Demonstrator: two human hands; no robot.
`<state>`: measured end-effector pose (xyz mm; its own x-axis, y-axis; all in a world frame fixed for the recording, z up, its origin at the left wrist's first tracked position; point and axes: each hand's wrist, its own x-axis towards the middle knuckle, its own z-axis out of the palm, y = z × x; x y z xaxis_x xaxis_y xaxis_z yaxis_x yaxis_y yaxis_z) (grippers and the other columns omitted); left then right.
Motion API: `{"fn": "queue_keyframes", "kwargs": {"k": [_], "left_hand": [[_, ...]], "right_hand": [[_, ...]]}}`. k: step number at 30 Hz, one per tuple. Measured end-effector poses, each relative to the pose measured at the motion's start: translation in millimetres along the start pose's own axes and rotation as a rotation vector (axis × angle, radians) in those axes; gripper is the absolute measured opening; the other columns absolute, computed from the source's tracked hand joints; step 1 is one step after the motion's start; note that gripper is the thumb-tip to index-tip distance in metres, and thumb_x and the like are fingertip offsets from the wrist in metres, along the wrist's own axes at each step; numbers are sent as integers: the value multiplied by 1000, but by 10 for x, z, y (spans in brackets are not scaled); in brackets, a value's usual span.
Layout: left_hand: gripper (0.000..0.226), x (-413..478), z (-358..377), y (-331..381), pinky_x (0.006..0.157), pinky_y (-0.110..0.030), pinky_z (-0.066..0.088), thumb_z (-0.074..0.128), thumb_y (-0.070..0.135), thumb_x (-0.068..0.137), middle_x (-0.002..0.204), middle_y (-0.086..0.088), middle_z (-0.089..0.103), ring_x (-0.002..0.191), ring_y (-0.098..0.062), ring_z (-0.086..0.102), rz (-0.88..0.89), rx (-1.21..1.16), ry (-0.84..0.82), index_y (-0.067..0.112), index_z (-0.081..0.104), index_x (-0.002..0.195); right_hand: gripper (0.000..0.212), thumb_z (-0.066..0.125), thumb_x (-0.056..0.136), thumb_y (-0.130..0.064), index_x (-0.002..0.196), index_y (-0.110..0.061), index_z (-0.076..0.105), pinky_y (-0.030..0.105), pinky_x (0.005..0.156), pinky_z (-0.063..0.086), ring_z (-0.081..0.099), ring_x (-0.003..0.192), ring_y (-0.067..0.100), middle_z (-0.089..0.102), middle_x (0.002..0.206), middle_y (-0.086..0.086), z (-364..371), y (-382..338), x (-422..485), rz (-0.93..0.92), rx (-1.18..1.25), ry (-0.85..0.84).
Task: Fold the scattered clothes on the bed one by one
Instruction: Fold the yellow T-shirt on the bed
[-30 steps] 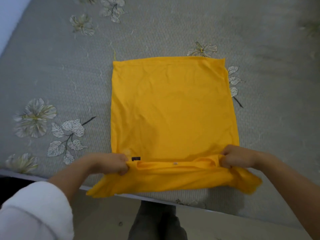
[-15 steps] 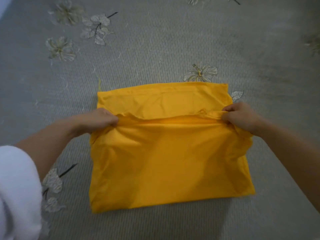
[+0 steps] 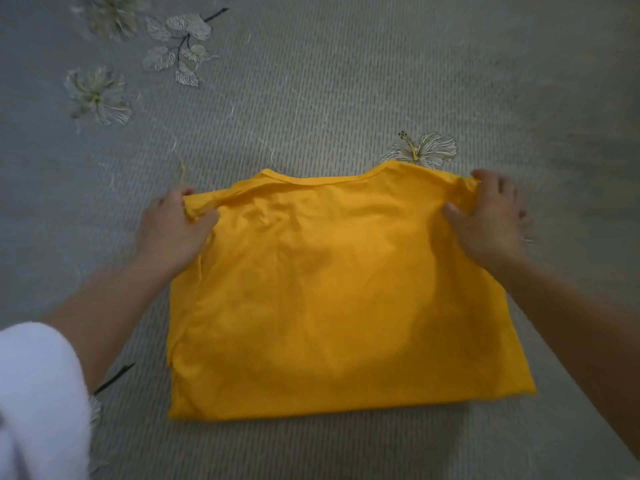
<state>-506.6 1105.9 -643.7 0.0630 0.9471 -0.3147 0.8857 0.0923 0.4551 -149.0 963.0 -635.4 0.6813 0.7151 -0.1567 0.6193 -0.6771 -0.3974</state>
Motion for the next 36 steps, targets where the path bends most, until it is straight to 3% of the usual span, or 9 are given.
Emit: {"fn": "queue_keyframes", "kwargs": {"k": [9,12,16,21,27,30,32,34,36], "left_hand": [[41,-254,216,-128,93,-49,39,56,25,94,128,-20,51,118,-39,47,-89,-4,237,9,46,131],[53,-588,401,-59,108,-55,22,47,29,97,149,-20,26,136,-38,24,76,133,248,10,31,143],[58,-1289,851,-96,113,-49,14,31,42,96,158,-13,14,146,-30,12,427,311,64,20,24,149],[62,-1735,1079,-398,114,-47,14,25,49,95,158,-15,18,146,-30,14,269,395,76,21,26,151],[64,-1895,995,-568,115,-54,7,22,52,95,160,-15,6,147,-32,6,130,339,112,27,12,153],[69,-2039,945,-642,109,-63,12,22,59,90,158,-18,2,143,-40,7,-92,246,128,32,10,152],[70,-2126,890,-581,105,-62,20,33,57,88,153,-22,8,136,-43,18,-285,94,191,32,13,150],[63,-2179,832,-468,101,-54,31,50,33,92,144,-25,22,124,-41,33,-393,-122,278,27,23,148],[56,-2188,800,-402,98,-46,38,50,7,90,138,-21,37,118,-37,43,-456,-323,320,20,35,143]], "right_hand": [[62,59,90,-37,141,-9,34,54,111,19,25,137,32,30,145,15,102,400,-200,221,71,22],[62,48,95,-38,146,-11,27,53,113,13,20,140,32,24,152,15,84,473,-436,-18,-47,57],[63,24,97,-50,152,-20,19,45,117,4,9,147,22,15,160,5,256,738,-1003,-471,-321,-171],[67,10,94,-61,154,-31,4,41,117,-5,-6,147,10,1,161,-4,282,1144,-1296,-282,-324,-216],[73,36,87,-54,147,-13,28,52,111,16,23,137,31,25,151,14,183,1105,-1533,47,22,-25],[75,48,78,-55,129,-1,45,47,96,36,41,118,37,43,128,23,79,1174,-1656,228,186,76],[50,64,82,-40,112,-3,54,40,83,40,47,105,32,49,115,19,24,1221,-1711,303,238,21],[20,70,83,-23,80,-10,55,31,64,36,51,83,26,53,90,14,-28,1246,-1724,269,261,-72],[35,68,83,-14,59,-14,43,26,52,24,44,62,22,45,68,9,-76,1266,-1742,226,269,-139]]}}
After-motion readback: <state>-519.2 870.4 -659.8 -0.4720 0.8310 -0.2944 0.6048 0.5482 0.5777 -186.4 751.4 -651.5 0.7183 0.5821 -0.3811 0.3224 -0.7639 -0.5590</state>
